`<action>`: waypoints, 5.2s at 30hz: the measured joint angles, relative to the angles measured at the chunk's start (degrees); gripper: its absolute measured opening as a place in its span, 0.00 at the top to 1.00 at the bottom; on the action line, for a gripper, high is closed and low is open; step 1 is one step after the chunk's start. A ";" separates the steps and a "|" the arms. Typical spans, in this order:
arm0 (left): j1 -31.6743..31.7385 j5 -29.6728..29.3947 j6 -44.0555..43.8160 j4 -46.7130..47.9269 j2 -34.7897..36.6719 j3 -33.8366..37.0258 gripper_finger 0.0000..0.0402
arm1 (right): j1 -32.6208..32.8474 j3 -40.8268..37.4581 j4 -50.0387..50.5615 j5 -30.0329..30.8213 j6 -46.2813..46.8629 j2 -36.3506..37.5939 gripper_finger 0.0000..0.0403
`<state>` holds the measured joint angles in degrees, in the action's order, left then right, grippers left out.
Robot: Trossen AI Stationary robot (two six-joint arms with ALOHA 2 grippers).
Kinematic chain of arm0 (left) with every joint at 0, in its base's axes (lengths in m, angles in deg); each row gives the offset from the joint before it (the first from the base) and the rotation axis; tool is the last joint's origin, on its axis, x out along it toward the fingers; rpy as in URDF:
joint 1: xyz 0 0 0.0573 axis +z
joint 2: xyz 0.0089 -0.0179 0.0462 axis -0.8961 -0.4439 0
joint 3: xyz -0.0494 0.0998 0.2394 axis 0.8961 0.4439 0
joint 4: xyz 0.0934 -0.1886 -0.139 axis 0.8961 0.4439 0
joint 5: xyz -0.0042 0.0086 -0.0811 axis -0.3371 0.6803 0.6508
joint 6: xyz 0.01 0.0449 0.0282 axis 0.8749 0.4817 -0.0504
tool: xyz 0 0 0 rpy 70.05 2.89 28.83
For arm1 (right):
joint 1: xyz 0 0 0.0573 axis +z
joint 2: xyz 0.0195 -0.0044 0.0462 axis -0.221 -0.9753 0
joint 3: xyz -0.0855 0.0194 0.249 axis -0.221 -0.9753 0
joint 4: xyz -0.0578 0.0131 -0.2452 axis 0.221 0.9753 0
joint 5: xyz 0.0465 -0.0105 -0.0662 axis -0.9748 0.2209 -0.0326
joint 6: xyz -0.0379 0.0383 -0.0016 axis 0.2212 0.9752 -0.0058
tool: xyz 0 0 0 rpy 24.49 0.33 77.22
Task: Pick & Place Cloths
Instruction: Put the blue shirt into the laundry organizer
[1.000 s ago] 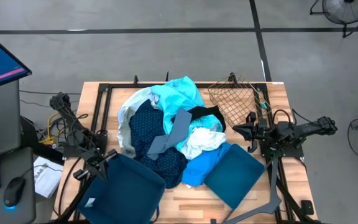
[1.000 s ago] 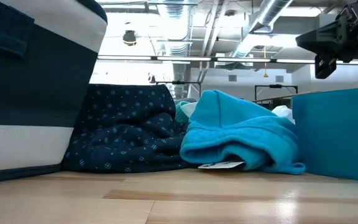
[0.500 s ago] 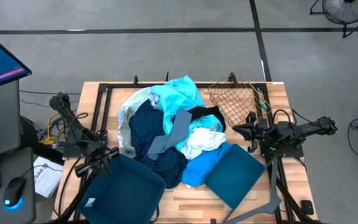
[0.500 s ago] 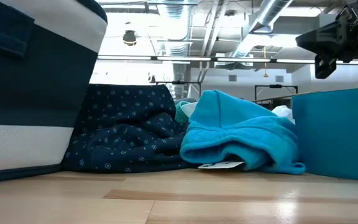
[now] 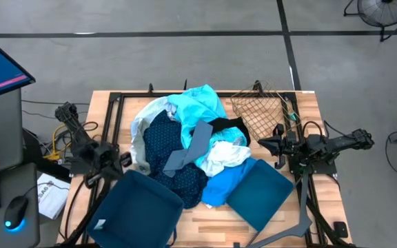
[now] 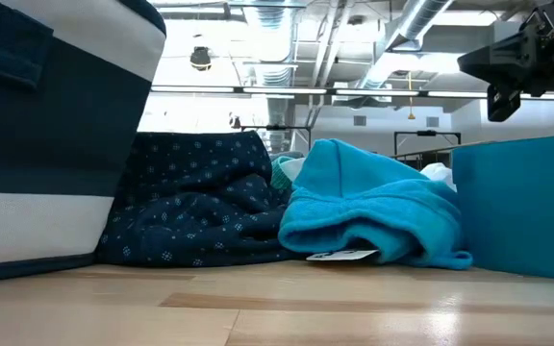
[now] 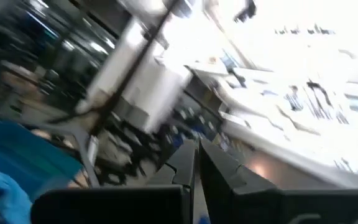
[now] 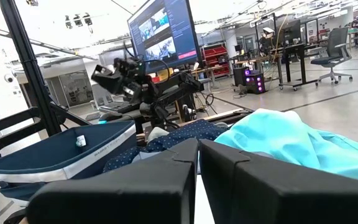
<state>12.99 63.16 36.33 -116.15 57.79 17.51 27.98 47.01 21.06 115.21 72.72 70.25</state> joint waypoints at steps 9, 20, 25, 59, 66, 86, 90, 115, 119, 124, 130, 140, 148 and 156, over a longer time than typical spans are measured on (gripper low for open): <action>0.00 -17.25 0.12 -11.10 0.00 -0.70 0.98 | 0.00 0.00 0.01 0.00 -0.01 0.01 0.96; 0.00 -40.22 13.33 -11.24 -15.40 -16.43 0.98 | -0.01 -0.02 -0.01 0.00 0.00 0.01 0.96; -0.78 -43.29 19.80 -11.20 -21.42 -24.58 0.98 | 0.00 0.00 0.00 0.00 -0.01 0.01 0.96; 3.76 -65.36 33.50 -11.16 -42.67 -38.95 0.84 | -1.33 0.01 -3.84 0.31 22.02 -0.01 0.96; 7.23 -65.28 38.90 -10.99 -44.95 -38.95 0.57 | -2.33 0.01 -2.60 0.52 21.99 0.02 0.89; 25.41 -6.12 13.83 -6.54 -50.62 -41.54 0.51 | -2.31 0.01 -0.40 0.51 22.34 0.02 0.85; 31.16 1.68 10.45 7.61 -52.03 -47.52 0.51 | -2.31 0.01 -0.01 0.50 22.47 0.02 0.85; 46.32 -7.86 7.53 44.57 -59.79 -36.76 0.34 | -2.13 0.01 2.56 1.76 22.49 -0.01 0.85; 47.45 -8.30 7.75 34.70 -59.78 -30.34 0.34 | -2.13 0.01 3.16 1.79 22.63 -0.01 0.85; 48.54 -8.65 7.52 29.05 -62.43 -25.17 0.34 | -2.13 0.01 3.70 1.99 23.79 0.02 0.85; 48.52 -7.92 6.92 25.21 -68.71 -23.12 0.35 | -2.13 0.01 3.71 3.20 23.98 0.02 0.85; 48.52 -0.55 -4.97 25.36 -72.44 -23.15 0.92 | -2.15 0.01 3.82 4.57 23.96 0.02 0.85; 48.48 -0.12 -7.81 25.51 -58.47 -25.94 1.00 | -2.15 0.01 3.92 4.57 23.57 0.02 0.85; 48.48 -1.15 -2.15 25.00 -46.31 -36.77 1.00 | -2.15 0.01 3.92 4.57 23.40 0.02 0.85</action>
<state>61.47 62.01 34.17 -91.15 11.48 -19.26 25.83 47.01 24.99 119.78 96.12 70.27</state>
